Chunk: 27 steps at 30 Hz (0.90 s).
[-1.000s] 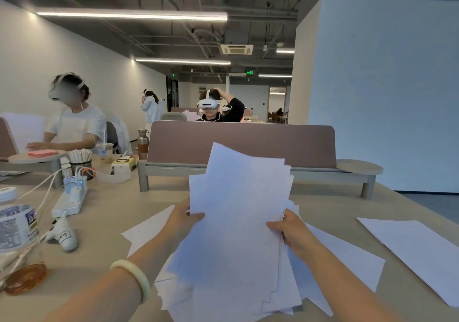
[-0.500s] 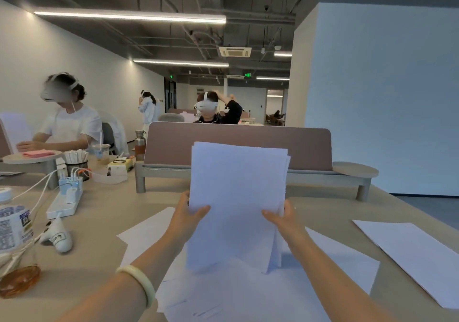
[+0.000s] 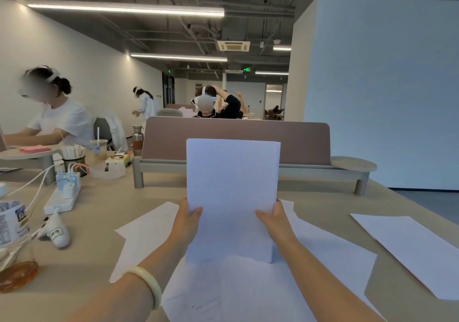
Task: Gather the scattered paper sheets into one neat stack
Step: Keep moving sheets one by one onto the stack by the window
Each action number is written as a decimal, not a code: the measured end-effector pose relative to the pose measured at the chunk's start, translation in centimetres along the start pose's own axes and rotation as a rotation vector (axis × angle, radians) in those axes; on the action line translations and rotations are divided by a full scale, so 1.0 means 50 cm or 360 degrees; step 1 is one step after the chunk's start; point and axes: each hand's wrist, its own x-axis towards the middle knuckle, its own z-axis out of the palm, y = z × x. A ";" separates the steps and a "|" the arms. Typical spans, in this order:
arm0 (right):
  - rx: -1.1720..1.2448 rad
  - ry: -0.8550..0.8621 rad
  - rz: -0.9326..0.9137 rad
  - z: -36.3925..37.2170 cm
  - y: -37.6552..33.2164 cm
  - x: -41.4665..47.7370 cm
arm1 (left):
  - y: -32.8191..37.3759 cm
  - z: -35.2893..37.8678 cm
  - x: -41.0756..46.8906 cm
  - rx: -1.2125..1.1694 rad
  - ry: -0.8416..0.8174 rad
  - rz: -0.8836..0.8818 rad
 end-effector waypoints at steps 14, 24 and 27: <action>-0.0032 0.0133 0.0027 0.031 0.018 0.002 | -0.027 0.025 0.002 -0.0012 0.0191 -0.0156; -0.0087 0.0094 0.0140 0.043 0.062 -0.011 | -0.049 0.040 -0.017 0.0069 0.0181 -0.0177; -0.0077 0.0122 0.0112 0.043 0.052 0.002 | -0.047 0.038 -0.005 0.0114 0.0196 -0.0123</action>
